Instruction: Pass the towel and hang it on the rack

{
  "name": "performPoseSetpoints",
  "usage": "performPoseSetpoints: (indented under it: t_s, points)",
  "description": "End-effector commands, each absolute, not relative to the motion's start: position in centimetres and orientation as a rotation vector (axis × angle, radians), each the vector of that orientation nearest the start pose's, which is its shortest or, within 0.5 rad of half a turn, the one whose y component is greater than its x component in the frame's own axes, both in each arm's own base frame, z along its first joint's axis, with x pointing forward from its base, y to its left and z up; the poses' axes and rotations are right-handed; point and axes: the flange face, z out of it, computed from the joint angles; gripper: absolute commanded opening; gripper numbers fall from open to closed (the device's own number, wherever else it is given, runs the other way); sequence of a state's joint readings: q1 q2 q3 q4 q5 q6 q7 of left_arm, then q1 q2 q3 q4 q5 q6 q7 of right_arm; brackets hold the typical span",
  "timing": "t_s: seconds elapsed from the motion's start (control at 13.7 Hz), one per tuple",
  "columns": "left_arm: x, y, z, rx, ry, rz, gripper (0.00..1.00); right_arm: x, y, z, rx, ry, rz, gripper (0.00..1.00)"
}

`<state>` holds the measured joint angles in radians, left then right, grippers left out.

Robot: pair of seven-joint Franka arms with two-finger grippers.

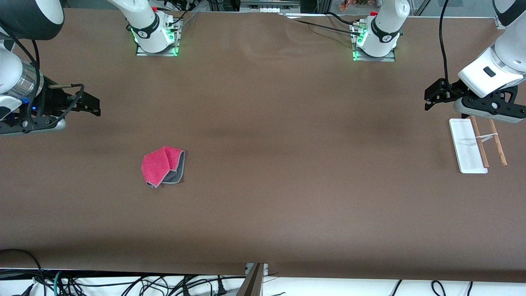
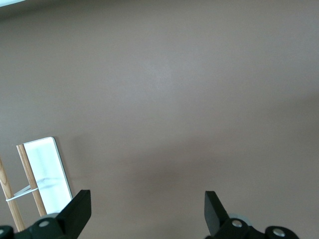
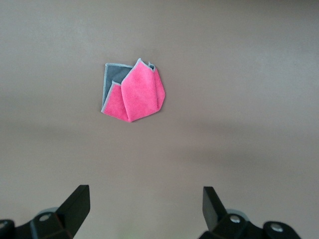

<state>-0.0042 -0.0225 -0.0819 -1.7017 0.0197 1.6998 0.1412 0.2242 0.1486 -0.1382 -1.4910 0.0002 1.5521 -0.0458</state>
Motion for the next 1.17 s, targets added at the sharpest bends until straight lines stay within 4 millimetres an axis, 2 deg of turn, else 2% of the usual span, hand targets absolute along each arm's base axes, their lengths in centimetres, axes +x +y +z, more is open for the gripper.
performPoseSetpoints:
  t_s: [0.0,0.22,1.1]
  points:
    - [55.4,-4.7,59.0,-3.108,0.358,-0.026,1.00,58.7,6.5,58.3,-3.158,-0.248,0.126,1.00]
    - [55.4,-4.7,59.1,-3.108,0.356,-0.026,1.00,58.6,7.4,58.2,-3.163,-0.251,0.138,1.00]
    - [55.4,-4.7,59.0,-3.108,0.356,-0.023,1.00,58.6,7.6,57.2,-3.146,-0.279,0.167,1.00]
